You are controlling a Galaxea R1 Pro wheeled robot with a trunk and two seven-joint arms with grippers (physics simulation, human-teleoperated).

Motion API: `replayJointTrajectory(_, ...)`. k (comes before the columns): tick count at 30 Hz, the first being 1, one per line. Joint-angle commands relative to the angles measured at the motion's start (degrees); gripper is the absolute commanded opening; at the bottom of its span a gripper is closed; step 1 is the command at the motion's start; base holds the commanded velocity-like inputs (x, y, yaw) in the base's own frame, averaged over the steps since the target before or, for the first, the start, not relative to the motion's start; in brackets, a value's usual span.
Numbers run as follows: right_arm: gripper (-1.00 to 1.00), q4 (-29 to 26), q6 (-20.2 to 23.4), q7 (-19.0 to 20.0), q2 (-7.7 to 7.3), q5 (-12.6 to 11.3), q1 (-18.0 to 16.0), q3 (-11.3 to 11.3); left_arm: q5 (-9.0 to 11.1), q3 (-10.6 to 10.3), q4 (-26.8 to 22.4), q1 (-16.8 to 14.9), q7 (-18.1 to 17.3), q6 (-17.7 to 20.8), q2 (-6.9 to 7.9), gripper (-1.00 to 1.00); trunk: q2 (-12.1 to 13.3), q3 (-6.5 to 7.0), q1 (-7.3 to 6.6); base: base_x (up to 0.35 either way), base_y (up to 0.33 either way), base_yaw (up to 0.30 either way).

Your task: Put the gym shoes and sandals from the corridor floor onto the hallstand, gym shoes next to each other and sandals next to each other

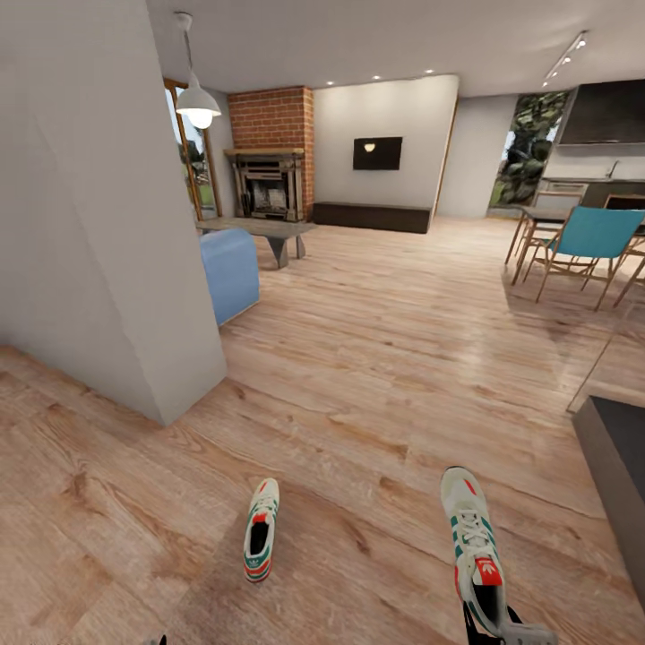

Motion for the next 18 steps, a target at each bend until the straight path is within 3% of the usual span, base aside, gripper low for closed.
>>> replayJointTrajectory(1,-1.0,0.0,-0.1,0.1,0.0,-0.3,0.0,0.0,-0.4,0.5,0.0,-0.1,-0.4,-0.2,-0.05,1.0,0.0,0.0,0.01,0.218,-0.149,0.267)
replayJointTrajectory(18,-1.0,0.0,-0.1,0.1,0.0,-0.3,0.0,0.0,-0.4,0.5,0.0,-0.1,-0.4,-0.2,-0.05,1.0,0.0,0.76,0.01,0.222,-0.201,0.266)
